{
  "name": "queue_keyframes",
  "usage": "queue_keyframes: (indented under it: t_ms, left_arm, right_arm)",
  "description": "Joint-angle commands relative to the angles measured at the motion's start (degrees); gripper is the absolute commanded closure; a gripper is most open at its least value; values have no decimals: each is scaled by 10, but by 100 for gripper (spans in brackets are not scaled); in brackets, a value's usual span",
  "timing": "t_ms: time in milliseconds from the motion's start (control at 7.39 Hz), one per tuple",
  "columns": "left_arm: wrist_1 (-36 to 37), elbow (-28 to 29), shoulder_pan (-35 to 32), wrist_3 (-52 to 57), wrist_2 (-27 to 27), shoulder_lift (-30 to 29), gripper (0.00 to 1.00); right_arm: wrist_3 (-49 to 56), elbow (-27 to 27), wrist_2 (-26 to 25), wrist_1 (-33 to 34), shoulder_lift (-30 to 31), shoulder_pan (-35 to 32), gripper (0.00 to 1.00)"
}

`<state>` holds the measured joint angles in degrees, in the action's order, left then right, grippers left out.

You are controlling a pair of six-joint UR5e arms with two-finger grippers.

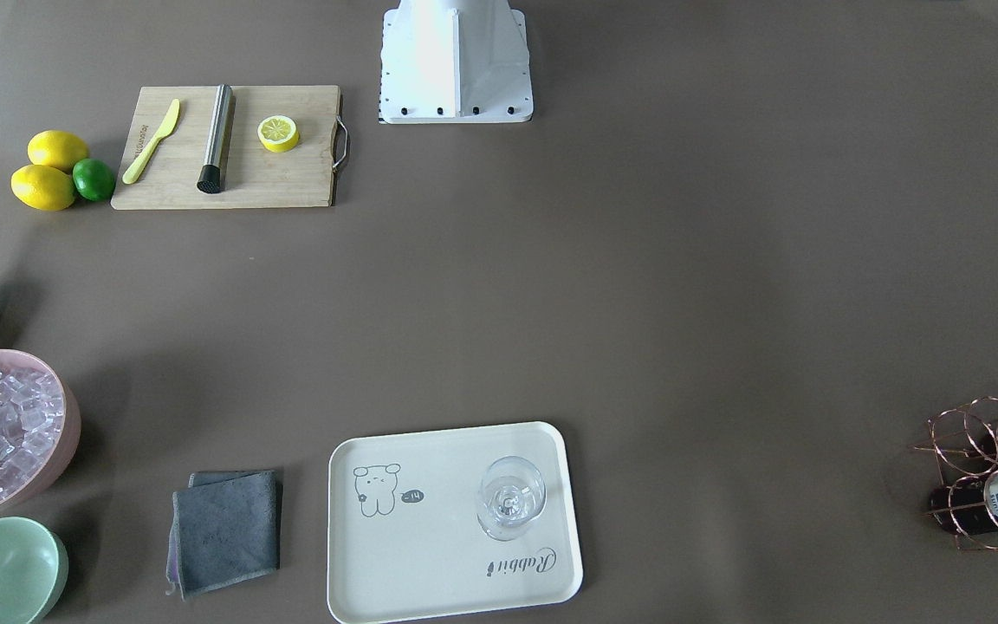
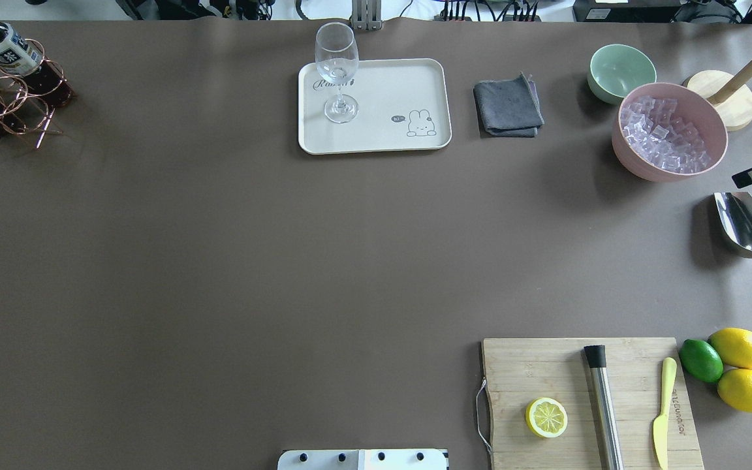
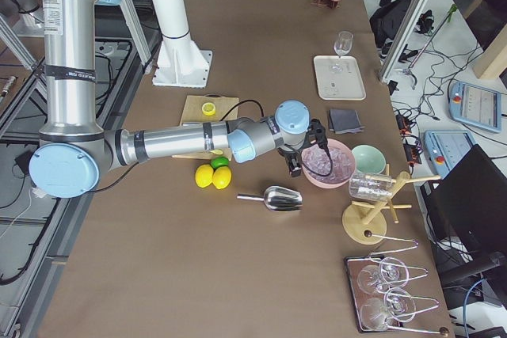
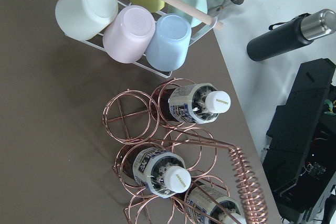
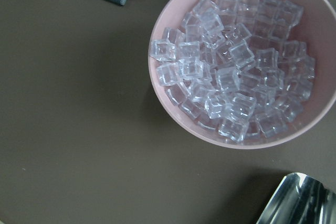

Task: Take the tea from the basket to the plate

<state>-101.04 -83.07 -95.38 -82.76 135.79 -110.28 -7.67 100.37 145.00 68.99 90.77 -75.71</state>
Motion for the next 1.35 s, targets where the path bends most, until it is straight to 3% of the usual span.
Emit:
queue_keyframes:
  t_ms: [0,406,676,812,1217]
  left_arm:
    - [-7,41,4,-6,1,-33,2]
    - [-20,73,13,-13,1,-48,2]
    - [-90,127,34,-55,-4,-62,2]
    - [-93,128,39,-59,-4,-60,2]
    - [-98,137,42,-76,-5,-60,3]
  right_arm:
    - [-1,-5,1,-67,-40,57,0]
    - [-1,-9,-5,-111,-78,91,0]
    - [-1,-23,-14,-163,-117,101,0]
    - [-1,-29,-16,-167,-144,103,0]
    - [-28,-81,-42,-325,-177,122,0]
